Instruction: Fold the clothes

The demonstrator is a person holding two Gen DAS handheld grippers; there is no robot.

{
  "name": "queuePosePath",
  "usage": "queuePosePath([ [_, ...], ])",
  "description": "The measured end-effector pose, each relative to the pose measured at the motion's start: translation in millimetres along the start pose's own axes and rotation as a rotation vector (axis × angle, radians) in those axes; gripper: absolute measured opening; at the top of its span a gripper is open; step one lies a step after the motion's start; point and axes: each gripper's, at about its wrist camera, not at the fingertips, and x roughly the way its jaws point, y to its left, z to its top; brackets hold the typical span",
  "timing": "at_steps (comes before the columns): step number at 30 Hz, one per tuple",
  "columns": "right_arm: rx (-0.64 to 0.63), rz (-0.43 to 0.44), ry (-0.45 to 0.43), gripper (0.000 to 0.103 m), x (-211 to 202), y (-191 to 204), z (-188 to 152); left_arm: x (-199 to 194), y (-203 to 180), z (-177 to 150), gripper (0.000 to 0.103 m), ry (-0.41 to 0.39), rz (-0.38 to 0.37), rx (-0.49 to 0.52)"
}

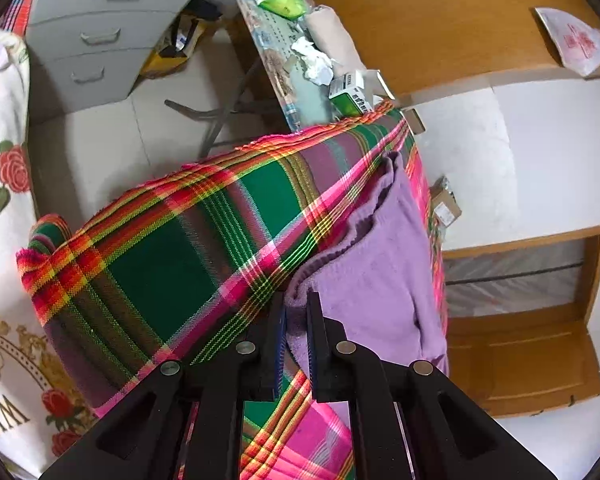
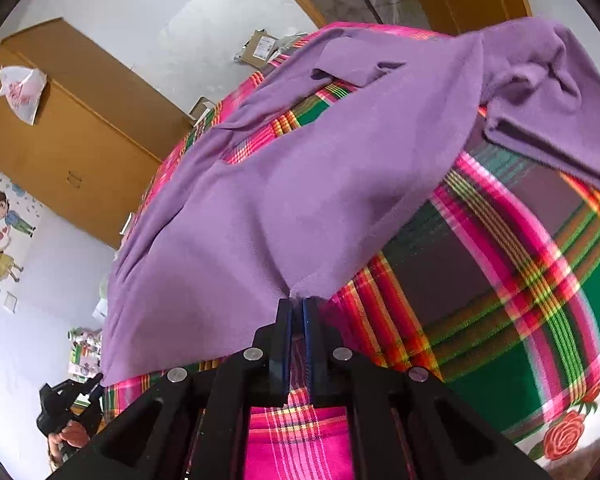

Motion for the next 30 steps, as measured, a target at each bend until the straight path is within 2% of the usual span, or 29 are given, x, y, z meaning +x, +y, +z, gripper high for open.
queuePosePath([
  [6, -0.04, 0.048, -0.041, 0.006, -17, 10, 6, -8, -7, 2, 0.009, -0.019, -0.024, 0.009],
  [11, 0.004, 0.026, 0.006, 0.006, -2, -6, 2, -4, 1, -2, 0.009, -0.006, 0.001, -0.008],
  [22, -0.018, 0.014, 0.008, 0.006, -2, -10, 0, -7, 7, -5, 0.009, -0.012, 0.022, -0.024],
  [30, -0.073, -0.013, -0.008, 0.012, -17, -10, 0, -16, -16, -10, 0.009, -0.028, 0.041, 0.094],
])
